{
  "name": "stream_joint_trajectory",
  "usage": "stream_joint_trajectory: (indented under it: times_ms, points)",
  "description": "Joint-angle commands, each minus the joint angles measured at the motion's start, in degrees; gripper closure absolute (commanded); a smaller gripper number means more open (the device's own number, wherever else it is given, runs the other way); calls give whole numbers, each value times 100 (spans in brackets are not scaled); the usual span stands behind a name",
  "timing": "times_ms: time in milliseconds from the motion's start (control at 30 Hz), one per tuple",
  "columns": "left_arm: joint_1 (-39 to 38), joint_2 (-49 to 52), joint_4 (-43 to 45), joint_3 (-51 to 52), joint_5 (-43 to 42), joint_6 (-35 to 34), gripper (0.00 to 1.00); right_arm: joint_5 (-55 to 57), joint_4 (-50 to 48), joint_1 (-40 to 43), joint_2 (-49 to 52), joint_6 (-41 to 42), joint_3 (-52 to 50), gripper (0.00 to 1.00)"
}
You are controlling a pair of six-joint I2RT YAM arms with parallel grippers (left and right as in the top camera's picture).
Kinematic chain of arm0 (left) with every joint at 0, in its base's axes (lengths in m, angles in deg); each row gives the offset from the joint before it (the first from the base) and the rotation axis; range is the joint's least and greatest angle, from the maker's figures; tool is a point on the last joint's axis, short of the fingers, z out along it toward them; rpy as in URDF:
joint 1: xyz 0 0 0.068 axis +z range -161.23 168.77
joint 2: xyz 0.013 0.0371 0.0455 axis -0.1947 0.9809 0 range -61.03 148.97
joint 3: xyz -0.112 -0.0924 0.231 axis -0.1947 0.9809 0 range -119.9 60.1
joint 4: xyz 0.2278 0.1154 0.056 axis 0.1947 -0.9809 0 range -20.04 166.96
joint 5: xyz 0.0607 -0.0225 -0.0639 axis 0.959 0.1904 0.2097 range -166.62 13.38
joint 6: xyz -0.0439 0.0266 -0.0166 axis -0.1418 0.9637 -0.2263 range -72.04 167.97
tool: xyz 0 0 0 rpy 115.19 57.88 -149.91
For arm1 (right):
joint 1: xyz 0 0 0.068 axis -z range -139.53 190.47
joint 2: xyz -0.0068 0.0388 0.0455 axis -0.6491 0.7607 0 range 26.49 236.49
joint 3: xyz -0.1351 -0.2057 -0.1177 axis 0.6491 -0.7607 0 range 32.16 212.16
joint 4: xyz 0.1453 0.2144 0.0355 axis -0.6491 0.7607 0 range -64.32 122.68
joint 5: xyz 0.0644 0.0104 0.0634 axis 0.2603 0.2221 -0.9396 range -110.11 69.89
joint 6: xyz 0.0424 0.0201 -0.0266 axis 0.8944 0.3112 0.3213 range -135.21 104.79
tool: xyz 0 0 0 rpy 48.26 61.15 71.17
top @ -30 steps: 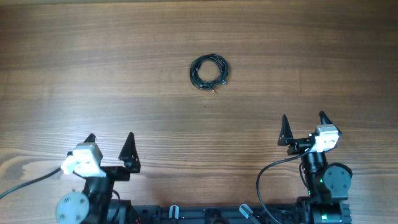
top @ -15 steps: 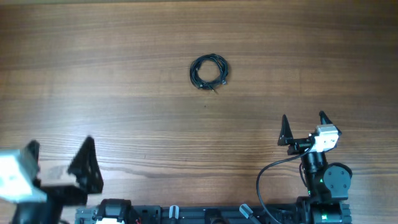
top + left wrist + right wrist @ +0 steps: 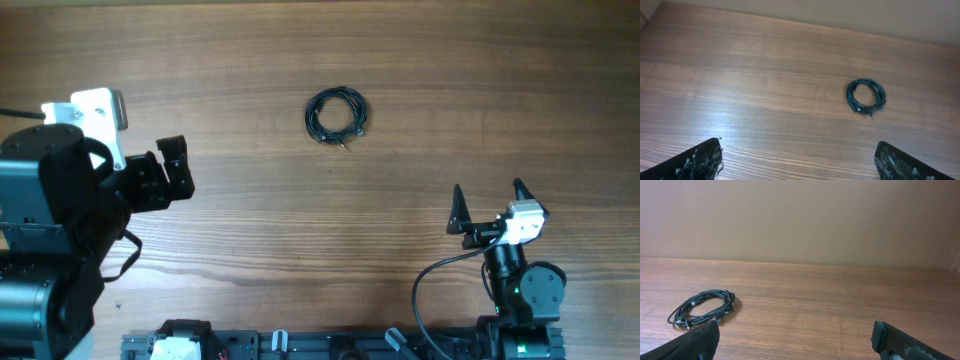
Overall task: Untangle cables
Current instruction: 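Raise both arms and move the left gripper toward the coiled black cable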
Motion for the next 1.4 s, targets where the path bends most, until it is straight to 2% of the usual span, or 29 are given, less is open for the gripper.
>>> stream_joint_trajectory:
  times_ms: [0,67,167,233,300,333,400,467,633,767,900,1033,1267,1300,1367]
  points:
    - [37,-59,72,-37,-181,122,0,-59,-20,24,-31,-37,-13,0]
    - [39,-133,109,-37,-284,136,0,-94,-22,24,-31,374,-13,0]
    - [39,-203,273,-37,-50,133,0,-472,-37,24,-31,444,96,0]
    - [39,-203,249,-37,55,138,0,-684,37,24,-31,872,479,0]
    - [39,-203,249,-37,409,136,0,-654,144,24,-31,831,964,0]
    - [37,-203,254,-37,415,133,0,-619,505,24,-31,833,1368,0]
    - [39,-203,249,-37,398,133,0,-197,2100,24,-31,822,2472,0]
    - [39,-203,251,-37,398,133,0,63,3200,24,-26,828,3289,0]
    - [39,-201,291,-37,398,109,0,11,4024,20,275,1104,4863,0]
    - [37,-197,227,-37,330,-103,0,17,5093,20,1484,1075,6452,0]
    - [37,-109,225,-37,138,-103,0,-315,6231,17,3169,520,8170,0]
    - [39,44,219,-37,-105,-76,0,-326,6996,20,4697,433,9291,0]
    - [37,575,205,-37,-597,-33,0,-332,6942,20,6535,195,9499,0]
    - [37,691,210,-37,-597,-33,0,-330,6905,20,6784,138,9499,8]
    - [37,848,256,-37,-597,-35,4,-332,6819,20,7066,81,9499,37]
